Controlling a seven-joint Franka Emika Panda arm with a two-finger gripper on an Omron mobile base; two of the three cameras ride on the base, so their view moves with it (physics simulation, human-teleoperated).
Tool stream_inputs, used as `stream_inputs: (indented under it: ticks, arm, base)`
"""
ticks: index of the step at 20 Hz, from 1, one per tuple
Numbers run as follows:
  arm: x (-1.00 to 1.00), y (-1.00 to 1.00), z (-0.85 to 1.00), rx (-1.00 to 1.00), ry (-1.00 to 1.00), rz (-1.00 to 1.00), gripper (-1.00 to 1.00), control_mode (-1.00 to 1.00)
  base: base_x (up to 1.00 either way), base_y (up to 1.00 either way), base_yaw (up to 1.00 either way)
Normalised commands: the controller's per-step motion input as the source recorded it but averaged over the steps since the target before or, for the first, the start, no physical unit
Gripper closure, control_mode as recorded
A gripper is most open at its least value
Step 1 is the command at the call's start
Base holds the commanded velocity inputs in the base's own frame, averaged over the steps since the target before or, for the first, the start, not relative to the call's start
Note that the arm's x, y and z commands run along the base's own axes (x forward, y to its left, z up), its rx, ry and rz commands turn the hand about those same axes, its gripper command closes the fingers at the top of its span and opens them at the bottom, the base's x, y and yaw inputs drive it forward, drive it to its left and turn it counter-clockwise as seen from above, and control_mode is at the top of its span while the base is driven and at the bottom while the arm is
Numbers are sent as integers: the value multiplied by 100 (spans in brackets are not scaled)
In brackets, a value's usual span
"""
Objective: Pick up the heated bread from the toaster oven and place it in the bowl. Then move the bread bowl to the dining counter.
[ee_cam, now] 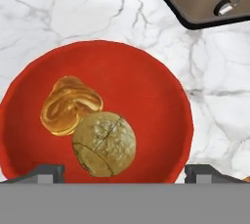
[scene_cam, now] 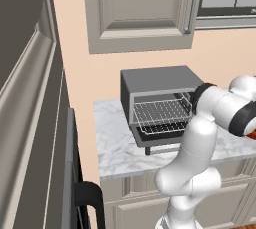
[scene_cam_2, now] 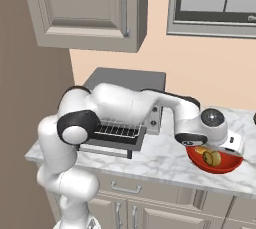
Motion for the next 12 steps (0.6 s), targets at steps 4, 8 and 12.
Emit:
stream_inputs:
  ticks: [4, 8, 12]
  arm:
    - [-42, 20, 65, 0, 0, -1, -100, -100]
    - [-32, 8, 17, 0, 22, -7, -100, -100]
    - [-5, 0, -2, 3, 28, -11, -100, -100]
  base:
    - [0, 0, 0]
    - [0, 0, 0]
    - [0, 0, 0]
